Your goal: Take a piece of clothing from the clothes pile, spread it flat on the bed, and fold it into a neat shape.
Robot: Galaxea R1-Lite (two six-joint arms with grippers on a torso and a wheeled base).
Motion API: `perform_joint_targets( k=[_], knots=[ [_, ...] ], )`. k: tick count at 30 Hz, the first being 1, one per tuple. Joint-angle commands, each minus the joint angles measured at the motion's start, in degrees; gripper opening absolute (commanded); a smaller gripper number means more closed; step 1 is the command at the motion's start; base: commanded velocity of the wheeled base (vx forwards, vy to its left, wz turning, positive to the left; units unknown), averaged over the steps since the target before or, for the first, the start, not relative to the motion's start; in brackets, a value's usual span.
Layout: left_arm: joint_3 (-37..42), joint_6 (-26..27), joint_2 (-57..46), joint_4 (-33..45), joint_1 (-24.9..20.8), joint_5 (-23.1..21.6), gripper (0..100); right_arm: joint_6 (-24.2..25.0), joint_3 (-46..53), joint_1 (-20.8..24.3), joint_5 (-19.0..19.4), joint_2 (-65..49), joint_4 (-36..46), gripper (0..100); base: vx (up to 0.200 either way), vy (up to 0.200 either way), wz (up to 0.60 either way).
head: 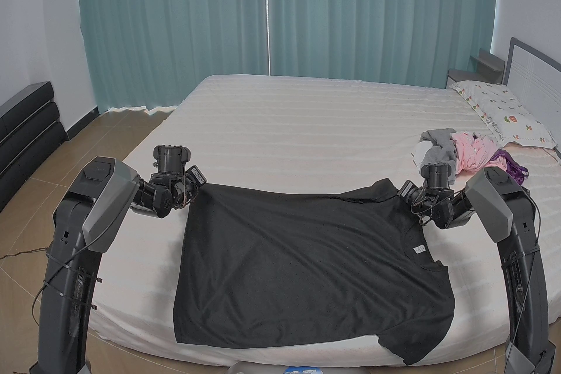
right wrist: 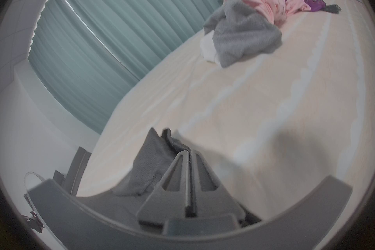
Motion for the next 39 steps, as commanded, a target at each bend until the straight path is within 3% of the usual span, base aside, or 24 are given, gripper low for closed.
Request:
perform_joint_targets(
  k=[1, 13, 22, 23, 39],
  knots=[
    [-1.4, 0.1, 0.4, -0.1, 0.0, 0.0, 0, 0.1, -0.3, -1.3, 0.0, -1.7, -1.7, 0, 0.000, 0.000, 0.00],
    [-11.6, -0.1, 2.5, 0.7, -0.1, 2.7, 0, 2.7, -1.1, -3.0, -2.7, -5.1, -4.9, 0, 0.000, 0.000, 0.00],
    [-10.9, -0.5, 2.9, 5.7, -1.0, 2.1, 0, 2.5, -0.5, -2.5, -3.0, -3.0, -4.3, 0, 0.000, 0.000, 0.00],
    [-10.9, -0.5, 3.0, 6.1, -1.1, 2.0, 100, 2.5, -0.3, -2.5, -3.0, -2.9, -4.3, 0, 0.000, 0.000, 0.00],
    [-10.4, -0.7, 6.0, 9.8, -1.8, 0.4, 100, 2.5, 2.1, -1.8, -2.8, -2.2, -4.3, 0, 0.000, 0.000, 0.00]
  ],
)
